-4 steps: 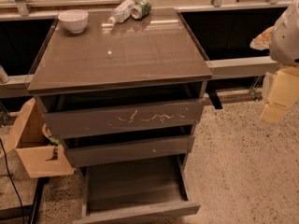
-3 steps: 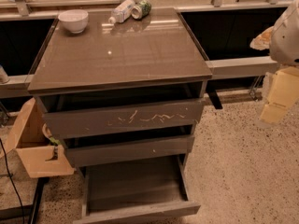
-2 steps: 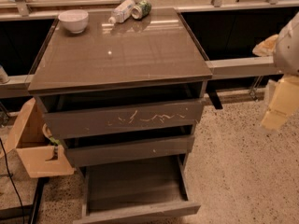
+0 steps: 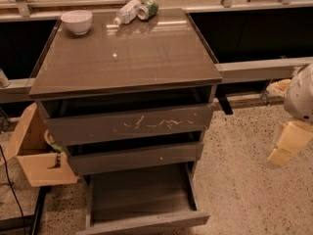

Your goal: Close bottom drawer

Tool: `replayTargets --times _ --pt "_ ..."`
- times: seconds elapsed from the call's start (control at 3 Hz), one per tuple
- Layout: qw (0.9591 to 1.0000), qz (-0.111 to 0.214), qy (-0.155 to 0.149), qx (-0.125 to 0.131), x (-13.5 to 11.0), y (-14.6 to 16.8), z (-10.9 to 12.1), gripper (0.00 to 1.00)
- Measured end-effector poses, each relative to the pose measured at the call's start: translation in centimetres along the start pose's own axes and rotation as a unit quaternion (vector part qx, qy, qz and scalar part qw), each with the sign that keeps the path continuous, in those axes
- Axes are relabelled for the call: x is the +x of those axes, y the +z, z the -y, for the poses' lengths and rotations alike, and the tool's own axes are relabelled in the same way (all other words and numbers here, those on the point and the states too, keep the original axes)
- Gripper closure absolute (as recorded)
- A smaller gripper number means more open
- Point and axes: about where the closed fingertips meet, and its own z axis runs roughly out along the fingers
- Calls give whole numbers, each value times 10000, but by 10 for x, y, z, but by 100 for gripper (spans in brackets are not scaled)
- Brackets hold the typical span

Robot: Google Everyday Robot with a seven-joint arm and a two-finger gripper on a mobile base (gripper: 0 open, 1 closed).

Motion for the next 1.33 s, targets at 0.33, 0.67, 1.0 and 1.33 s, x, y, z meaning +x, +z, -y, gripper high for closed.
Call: replayTargets --times 0.33,0.67,1.0,1.33 --pt "9994 147 246 -190 33 44 -13 0" --pt "9977 251 428 -465 69 88 -35 0" --pt "9978 250 404 -455 68 87 -35 0" --pt "9991 104 284 -296 85 105 -39 0"
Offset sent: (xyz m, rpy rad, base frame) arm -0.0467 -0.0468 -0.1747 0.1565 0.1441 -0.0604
